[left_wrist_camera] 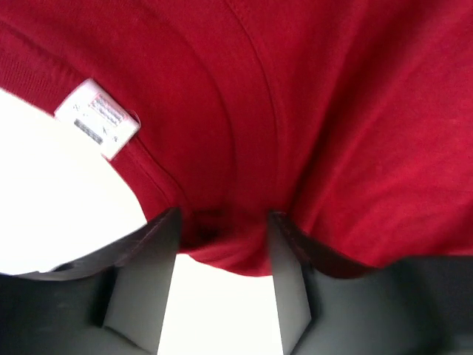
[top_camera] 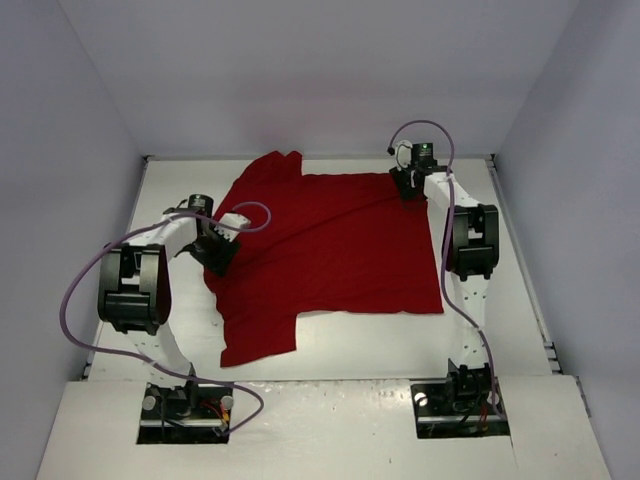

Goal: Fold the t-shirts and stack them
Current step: Flatten out the tshirt, then grap the side of the flattened tshirt closest away from the robot with both arms

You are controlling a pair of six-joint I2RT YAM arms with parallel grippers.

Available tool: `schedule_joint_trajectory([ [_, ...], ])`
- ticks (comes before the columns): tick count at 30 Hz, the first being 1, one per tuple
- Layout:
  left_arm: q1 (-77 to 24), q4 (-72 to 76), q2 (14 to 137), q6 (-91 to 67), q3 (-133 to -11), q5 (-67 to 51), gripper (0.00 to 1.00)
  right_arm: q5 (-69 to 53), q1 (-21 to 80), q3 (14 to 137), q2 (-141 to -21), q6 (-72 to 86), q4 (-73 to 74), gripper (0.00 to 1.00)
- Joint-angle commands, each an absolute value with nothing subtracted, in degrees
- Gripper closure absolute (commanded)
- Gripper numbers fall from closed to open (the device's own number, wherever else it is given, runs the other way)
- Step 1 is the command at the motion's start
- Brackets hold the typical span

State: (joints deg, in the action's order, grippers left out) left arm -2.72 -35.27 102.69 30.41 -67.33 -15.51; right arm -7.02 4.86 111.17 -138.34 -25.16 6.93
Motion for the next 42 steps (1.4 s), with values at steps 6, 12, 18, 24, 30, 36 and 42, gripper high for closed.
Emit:
schedule_joint_trajectory([
  [6, -2.4, -37.3, 95.8, 25.1, -87.5, -23.0, 0.3, -13.5, 5.0, 107.0, -116.1, -26.7, 10.9, 0.43],
  [12, -4.4, -37.5, 88.5, 29.4, -89.2, -26.1, 0.31, -17.7, 6.9, 89.6, -96.6, -37.4, 12.8, 0.56],
  [18, -7.5, -38.7, 75.6, 41.5, -69.3, -28.9, 0.48, -17.3, 9.4, 65.9, -84.3, -51.0, 18.4, 0.86],
  [24, -14.4, -39.6, 69.2, 46.3, -58.4, -24.7, 0.58, -13.5, 10.8, 53.5, -83.2, -53.0, 20.4, 1.0],
  [30, -14.5, -39.6, 69.3, 46.4, -58.1, -24.2, 0.58, -10.7, 11.1, 47.9, -82.4, -53.5, 21.2, 1.0],
  [36, -14.3, -39.4, 70.7, 46.7, -58.9, -23.7, 0.54, -8.1, 12.3, 42.6, -83.5, -55.9, 21.1, 1.0],
  [42, -11.5, -38.4, 71.8, 44.3, -60.1, -25.7, 0.38, -3.8, 12.6, 39.8, -86.9, -57.8, 21.2, 1.0],
])
